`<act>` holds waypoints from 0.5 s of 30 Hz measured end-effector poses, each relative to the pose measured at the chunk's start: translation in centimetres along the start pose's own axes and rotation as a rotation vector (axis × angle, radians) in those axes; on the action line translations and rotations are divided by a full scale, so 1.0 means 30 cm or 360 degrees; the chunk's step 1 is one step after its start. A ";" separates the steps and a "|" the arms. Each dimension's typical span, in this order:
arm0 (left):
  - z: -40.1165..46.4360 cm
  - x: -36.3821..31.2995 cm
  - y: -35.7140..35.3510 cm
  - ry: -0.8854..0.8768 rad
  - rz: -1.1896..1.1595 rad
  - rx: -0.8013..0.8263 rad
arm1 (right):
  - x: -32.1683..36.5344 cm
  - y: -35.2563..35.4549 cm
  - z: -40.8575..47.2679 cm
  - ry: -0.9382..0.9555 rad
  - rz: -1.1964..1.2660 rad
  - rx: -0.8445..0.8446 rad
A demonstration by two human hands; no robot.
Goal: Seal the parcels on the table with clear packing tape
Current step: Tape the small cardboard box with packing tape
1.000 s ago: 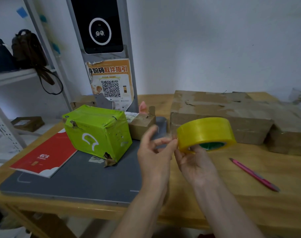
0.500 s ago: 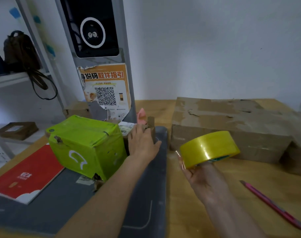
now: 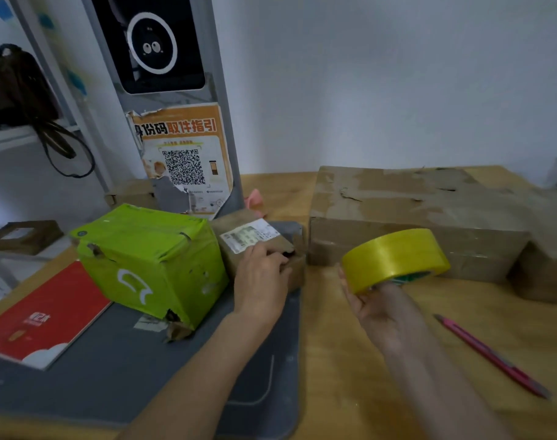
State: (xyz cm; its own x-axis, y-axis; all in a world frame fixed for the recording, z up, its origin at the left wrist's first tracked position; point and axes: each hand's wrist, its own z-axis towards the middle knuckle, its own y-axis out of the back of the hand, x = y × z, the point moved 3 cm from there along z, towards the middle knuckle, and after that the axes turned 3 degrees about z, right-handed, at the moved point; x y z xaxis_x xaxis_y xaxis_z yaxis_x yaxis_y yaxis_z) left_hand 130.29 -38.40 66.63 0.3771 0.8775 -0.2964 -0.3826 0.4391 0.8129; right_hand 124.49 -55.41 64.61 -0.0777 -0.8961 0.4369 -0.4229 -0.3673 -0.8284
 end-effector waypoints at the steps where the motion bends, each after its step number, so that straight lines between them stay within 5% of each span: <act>1: -0.038 -0.015 0.015 -0.0038 -0.0046 -0.0003 | 0.011 0.003 -0.014 0.0005 0.0041 -0.0006; 10: -0.281 -0.108 0.139 -0.0248 -0.0479 0.0130 | 0.083 0.032 -0.153 0.0049 0.0451 -0.0083; 15: -0.367 -0.168 0.171 -0.0037 -0.0642 0.0249 | 0.097 0.074 -0.233 0.0009 0.0476 -0.0102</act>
State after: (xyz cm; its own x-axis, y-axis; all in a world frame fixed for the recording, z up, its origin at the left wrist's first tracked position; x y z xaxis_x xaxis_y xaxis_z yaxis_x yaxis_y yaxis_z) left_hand 117.14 -38.44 66.78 0.4901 0.6359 -0.5962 -0.0687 0.7100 0.7008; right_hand 117.01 -57.08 66.49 -0.2127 -0.9606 0.1790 -0.4365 -0.0705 -0.8969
